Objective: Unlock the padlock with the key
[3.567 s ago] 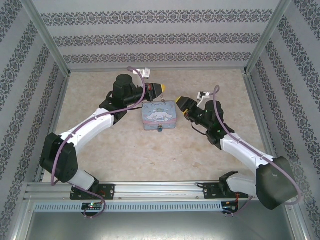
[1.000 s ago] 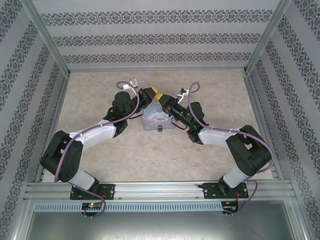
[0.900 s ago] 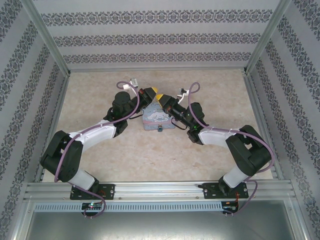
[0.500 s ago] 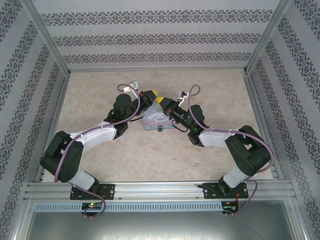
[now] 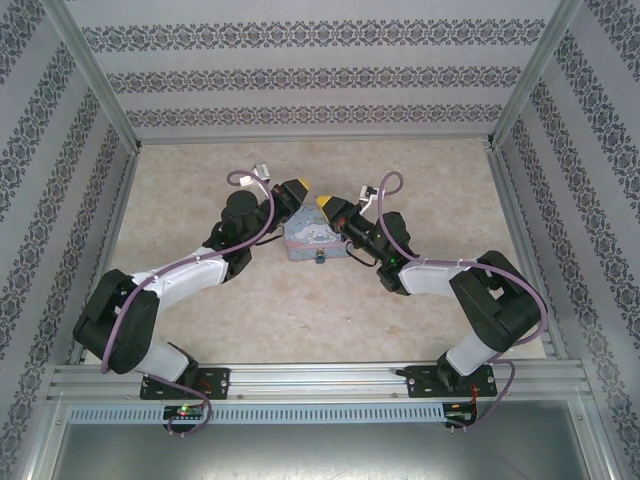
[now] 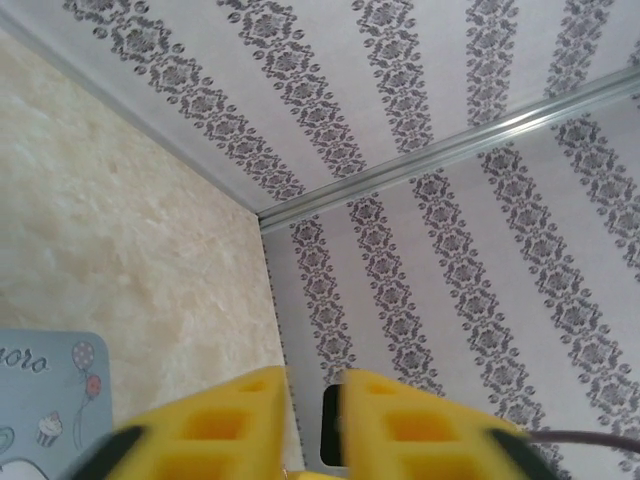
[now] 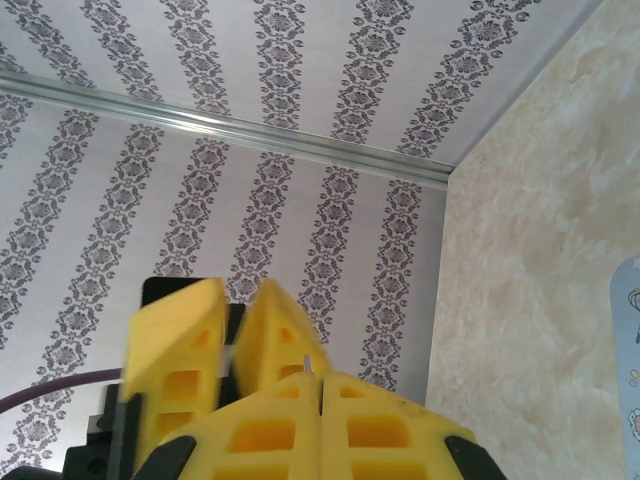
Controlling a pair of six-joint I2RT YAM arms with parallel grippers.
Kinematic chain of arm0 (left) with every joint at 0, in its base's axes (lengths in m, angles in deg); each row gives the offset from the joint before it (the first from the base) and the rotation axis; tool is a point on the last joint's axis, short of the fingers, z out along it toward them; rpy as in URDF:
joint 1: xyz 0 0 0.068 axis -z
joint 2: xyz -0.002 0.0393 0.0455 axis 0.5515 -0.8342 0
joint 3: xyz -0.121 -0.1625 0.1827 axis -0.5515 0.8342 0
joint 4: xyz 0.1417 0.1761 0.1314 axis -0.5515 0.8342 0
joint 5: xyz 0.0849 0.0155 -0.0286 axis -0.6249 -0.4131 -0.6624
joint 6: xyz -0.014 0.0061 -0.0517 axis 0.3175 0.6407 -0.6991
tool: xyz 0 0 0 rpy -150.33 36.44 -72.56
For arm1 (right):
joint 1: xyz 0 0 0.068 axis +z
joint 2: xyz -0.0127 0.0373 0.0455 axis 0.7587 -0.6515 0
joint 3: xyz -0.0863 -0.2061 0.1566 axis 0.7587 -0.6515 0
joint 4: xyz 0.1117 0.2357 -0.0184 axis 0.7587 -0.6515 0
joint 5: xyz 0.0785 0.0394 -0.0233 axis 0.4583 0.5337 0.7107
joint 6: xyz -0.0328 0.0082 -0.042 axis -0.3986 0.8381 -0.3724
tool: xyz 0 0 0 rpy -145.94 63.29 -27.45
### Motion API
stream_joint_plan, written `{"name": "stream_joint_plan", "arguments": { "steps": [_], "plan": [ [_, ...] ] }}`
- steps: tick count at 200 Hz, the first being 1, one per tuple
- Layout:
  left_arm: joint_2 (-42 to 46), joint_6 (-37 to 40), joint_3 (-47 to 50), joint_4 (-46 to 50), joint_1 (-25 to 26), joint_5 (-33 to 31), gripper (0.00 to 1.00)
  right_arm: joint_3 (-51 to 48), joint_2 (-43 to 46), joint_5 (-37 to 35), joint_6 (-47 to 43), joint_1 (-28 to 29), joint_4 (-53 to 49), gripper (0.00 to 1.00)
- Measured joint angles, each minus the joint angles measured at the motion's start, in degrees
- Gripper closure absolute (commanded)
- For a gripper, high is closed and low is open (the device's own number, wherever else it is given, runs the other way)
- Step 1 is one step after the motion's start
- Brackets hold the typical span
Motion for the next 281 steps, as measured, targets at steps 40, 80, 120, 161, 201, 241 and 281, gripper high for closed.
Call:
{"name": "stream_joint_plan", "arguments": {
  "steps": [40,80,120,161,201,241,281],
  "plan": [
    [0.37,0.79,-0.04,3.19,0.00,0.46,0.23,-0.02,0.02,0.79,-0.70,0.00,-0.13,1.00],
    [2.80,2.47,-0.04,8.26,0.00,0.72,0.11,-0.46,2.86,4.98,-5.88,-0.39,-3.72,1.00],
    [7.58,5.14,-0.04,13.29,0.00,2.21,0.13,-3.82,8.41,8.68,-11.17,-1.90,-6.32,1.00],
    [8.87,5.88,0.39,14.36,0.00,5.03,0.33,-6.16,8.90,10.16,-11.63,-2.25,-7.87,1.00],
    [7.85,5.33,0.83,14.16,0.00,7.13,0.46,-6.43,8.74,10.29,-8.46,-2.21,-6.64,1.00],
    [4.87,4.52,0.83,13.51,0.11,8.02,0.54,-6.43,8.59,9.99,-5.57,-1.92,-5.60,1.00],
    [4.20,4.24,1.49,13.16,0.11,7.93,0.29,-6.43,8.31,9.18,-4.70,-3.34,-6.36,1.00]
  ]
}}
